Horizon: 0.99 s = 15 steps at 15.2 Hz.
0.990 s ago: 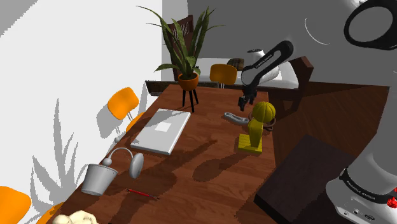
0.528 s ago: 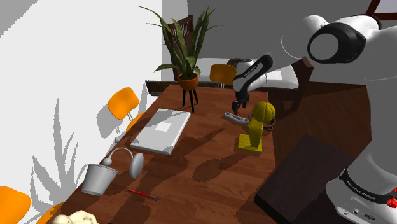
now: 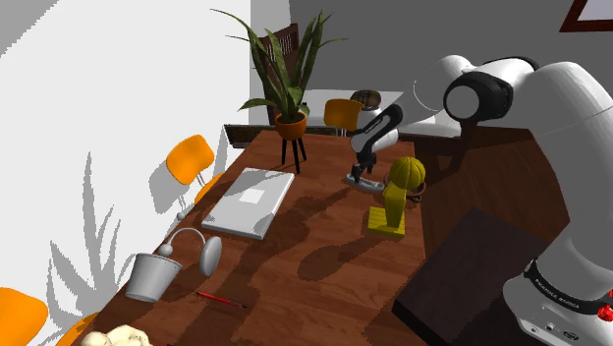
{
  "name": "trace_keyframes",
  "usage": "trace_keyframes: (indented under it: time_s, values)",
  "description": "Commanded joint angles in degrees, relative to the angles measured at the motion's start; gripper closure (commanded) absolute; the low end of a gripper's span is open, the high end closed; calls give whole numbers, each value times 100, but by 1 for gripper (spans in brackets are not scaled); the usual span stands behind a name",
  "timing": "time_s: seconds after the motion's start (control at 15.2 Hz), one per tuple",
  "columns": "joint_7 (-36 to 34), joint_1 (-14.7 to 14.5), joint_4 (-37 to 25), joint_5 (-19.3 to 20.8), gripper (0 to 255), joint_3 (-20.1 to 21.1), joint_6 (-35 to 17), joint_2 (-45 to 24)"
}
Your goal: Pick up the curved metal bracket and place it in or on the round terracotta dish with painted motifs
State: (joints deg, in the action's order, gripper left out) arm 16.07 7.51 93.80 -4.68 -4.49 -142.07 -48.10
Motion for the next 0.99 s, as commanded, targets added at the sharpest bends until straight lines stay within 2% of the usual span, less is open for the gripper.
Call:
trace_keyframes:
  time_s: [0.0,0.26,0.73,0.79,0.92]
  values:
    - [3,9,-102,-8,0,11,-59,-159]
    - [9,24,-216,-20,0,27,-184,-398]
    - [9,24,-217,-20,0,27,-184,-398]
    - [9,24,-217,-20,255,27,-184,-398]
    - [9,24,-217,-20,255,27,-184,-398]
